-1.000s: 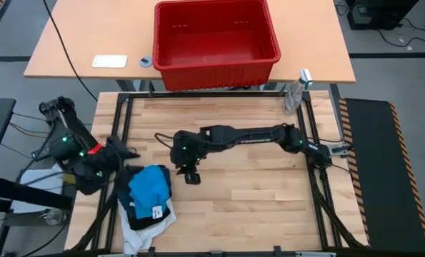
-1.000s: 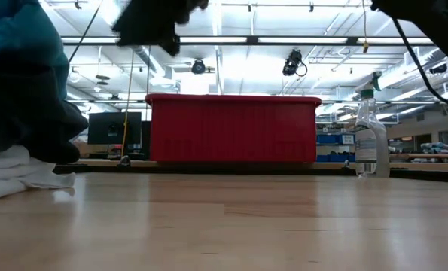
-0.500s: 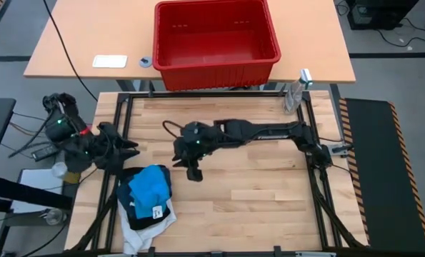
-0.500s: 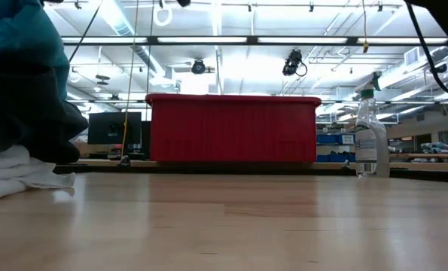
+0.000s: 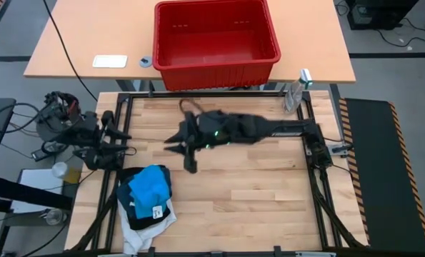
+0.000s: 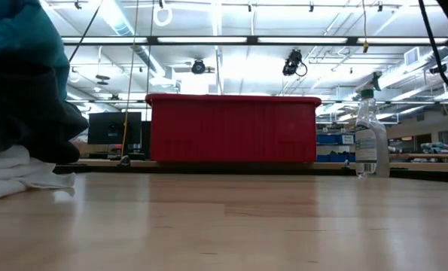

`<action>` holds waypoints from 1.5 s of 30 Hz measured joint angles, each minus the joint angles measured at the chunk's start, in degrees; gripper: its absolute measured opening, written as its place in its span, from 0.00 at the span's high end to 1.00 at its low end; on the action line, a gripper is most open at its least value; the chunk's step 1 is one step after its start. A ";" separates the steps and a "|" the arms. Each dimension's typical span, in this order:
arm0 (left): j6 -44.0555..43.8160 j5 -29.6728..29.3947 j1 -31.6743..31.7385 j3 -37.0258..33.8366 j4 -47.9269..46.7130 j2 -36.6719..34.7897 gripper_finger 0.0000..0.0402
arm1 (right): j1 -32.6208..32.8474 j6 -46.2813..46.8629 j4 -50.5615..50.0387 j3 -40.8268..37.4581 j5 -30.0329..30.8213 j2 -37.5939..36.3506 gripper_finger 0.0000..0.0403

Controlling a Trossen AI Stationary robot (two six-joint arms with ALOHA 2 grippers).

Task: Fold Laundry from Bin
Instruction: Put all the stacked clothes into the red bin

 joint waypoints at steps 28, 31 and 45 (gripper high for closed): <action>3.40 -8.13 0.07 0.00 4.58 -0.60 0.57 | -1.44 -4.58 -37.84 -8.66 9.76 -37.95 0.75; 1.92 -8.49 0.07 0.00 5.01 -0.58 0.57 | -2.24 -2.21 -35.11 -17.42 10.16 -45.27 0.75; -4.32 -8.57 0.07 0.00 -0.68 1.91 0.57 | -2.63 13.44 0.81 -71.88 12.86 -78.59 0.75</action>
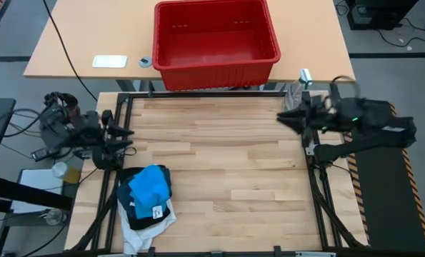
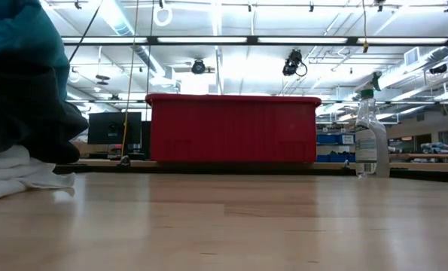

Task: Fold Laundry from Bin
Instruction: Put all the stacked clothes into the red bin

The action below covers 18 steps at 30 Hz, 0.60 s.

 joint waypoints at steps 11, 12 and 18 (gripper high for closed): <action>-18.22 14.20 0.00 0.00 -13.11 7.35 0.57 | 0.46 2.88 31.16 -19.17 -7.46 3.63 0.75; -17.71 14.63 0.00 0.00 -12.61 8.12 0.57 | 0.46 2.71 32.02 -19.29 -7.50 4.31 0.75; -19.33 19.35 0.00 0.00 -12.01 10.85 0.57 | 0.72 2.73 34.72 -19.26 -7.72 7.72 0.75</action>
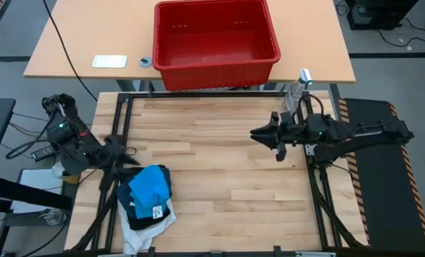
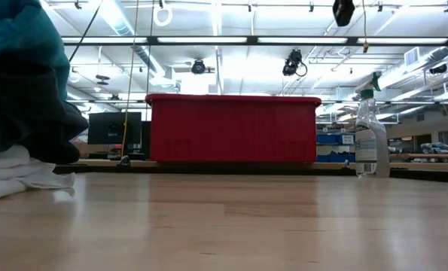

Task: Fold Laundry from Bin
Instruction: Put all the stacked clothes into the red bin

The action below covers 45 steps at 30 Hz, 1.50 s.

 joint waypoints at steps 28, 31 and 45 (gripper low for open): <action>-18.53 42.59 -9.92 -11.89 11.14 5.17 0.57 | 9.46 0.49 13.01 6.79 3.06 29.45 0.75; -21.34 42.77 -12.42 -12.51 13.01 5.81 0.57 | 9.48 0.49 13.81 8.31 3.04 31.02 0.75; -26.81 41.75 -16.22 -12.87 9.36 17.66 0.57 | 9.77 0.54 15.32 8.76 4.64 31.70 0.75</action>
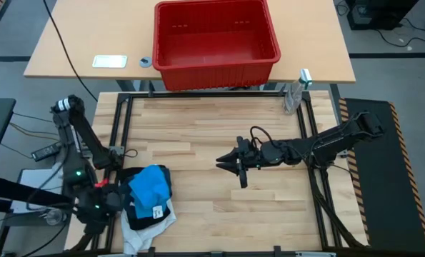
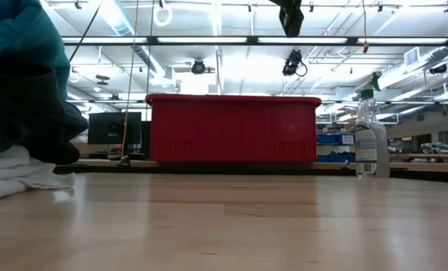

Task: Fold Laundry from Bin
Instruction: Put all the stacked clothes into the red bin

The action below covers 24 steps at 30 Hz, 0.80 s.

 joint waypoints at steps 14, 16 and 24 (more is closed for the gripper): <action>3.31 7.28 9.96 0.00 0.60 10.47 0.57 | 0.00 0.70 0.44 0.00 -0.05 0.00 0.75; 2.91 9.71 10.55 0.00 2.37 11.63 0.57 | 0.06 0.70 0.52 0.00 -0.07 0.00 0.75; 1.87 10.87 10.87 0.02 3.60 16.33 0.57 | 0.21 1.67 0.90 0.00 -0.51 0.00 0.75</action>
